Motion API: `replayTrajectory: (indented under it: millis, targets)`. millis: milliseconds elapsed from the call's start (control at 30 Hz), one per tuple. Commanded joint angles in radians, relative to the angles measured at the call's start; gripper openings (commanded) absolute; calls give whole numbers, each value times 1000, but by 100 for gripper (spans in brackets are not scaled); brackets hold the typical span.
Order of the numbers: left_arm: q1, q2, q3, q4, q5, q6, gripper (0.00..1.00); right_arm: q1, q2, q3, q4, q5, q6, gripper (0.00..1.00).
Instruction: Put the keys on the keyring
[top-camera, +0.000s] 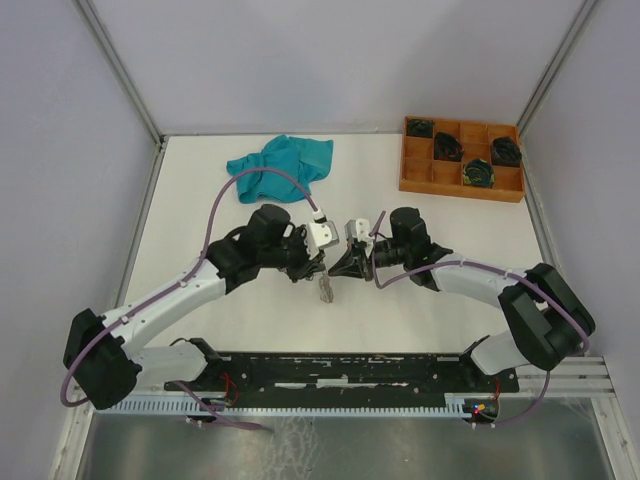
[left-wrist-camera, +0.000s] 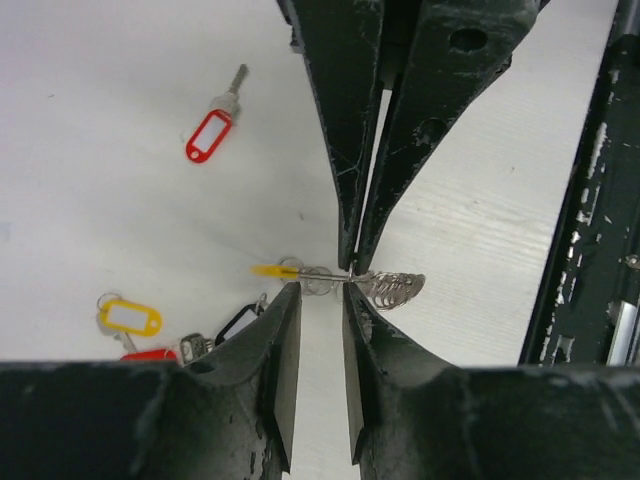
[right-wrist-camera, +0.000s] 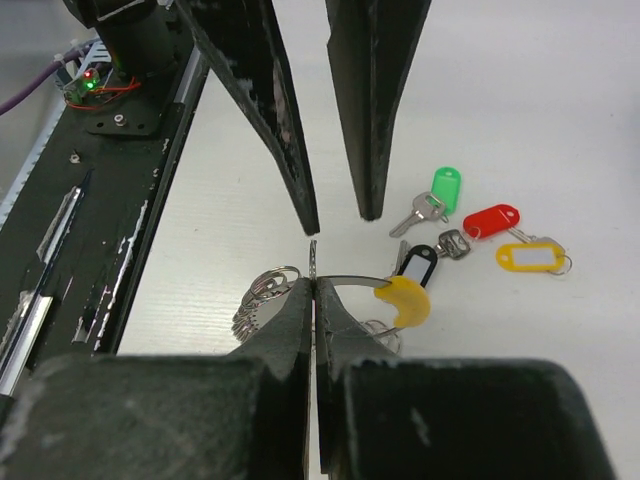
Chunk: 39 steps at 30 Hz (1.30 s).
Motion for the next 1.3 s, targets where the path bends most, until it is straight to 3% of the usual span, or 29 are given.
replayTrajectory:
  millis: [0,233,667,1267]
  targets:
    - [-5,-106,-62,159,-156,-133,32,-4,-41,47,-13,34,23,1]
    - [4,-216,-165,254,-403,-325,42,-22,-41,51,-16,31,58,1]
    - [26,-109,-204,170,-603,-671,48,-52,-139,-9,-27,169,49,1]
    - [76,273,-38,106,-575,-635,48,-64,-245,-101,19,312,40,1]
